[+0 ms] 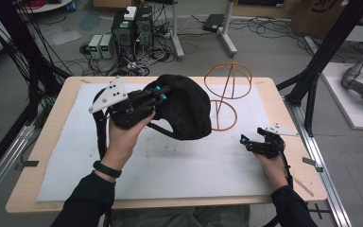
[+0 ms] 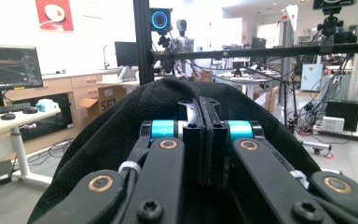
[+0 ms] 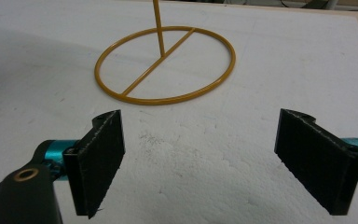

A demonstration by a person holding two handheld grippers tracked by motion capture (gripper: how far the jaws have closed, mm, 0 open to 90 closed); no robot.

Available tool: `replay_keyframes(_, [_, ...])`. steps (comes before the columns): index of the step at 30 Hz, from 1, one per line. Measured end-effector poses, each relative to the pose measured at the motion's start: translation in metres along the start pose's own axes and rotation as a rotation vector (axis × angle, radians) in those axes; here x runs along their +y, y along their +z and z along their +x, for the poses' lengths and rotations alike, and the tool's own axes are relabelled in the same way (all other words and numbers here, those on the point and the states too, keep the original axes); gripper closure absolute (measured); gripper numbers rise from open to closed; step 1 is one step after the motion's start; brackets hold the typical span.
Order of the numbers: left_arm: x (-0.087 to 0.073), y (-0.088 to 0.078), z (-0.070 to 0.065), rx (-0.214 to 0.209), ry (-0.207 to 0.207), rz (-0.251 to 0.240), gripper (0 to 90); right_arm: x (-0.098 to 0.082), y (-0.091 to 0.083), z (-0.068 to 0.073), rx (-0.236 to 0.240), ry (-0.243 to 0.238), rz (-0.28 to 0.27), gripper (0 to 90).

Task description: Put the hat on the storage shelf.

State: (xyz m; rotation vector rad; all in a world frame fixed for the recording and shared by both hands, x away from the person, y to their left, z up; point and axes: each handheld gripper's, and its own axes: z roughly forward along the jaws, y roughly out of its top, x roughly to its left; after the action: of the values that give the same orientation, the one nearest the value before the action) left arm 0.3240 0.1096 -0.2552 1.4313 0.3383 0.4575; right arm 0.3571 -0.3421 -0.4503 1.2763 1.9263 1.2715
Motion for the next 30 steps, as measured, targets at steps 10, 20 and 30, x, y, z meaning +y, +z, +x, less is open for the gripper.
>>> replay_keyframes(10, [0.023,0.013,0.009,-0.021,0.006,-0.051,88.4,0.005,-0.007,0.003,0.025,-0.003,-0.047,20.1])
replay_keyframes(20, [0.018,0.013,0.013,-0.032,-0.009,-0.062,88.4,0.032,-0.033,0.024,0.161,0.014,-0.204,25.2])
replay_keyframes(30, [0.003,0.008,0.014,-0.04,-0.017,-0.056,88.4,0.059,-0.054,0.049,0.252,0.001,-0.286,25.9])
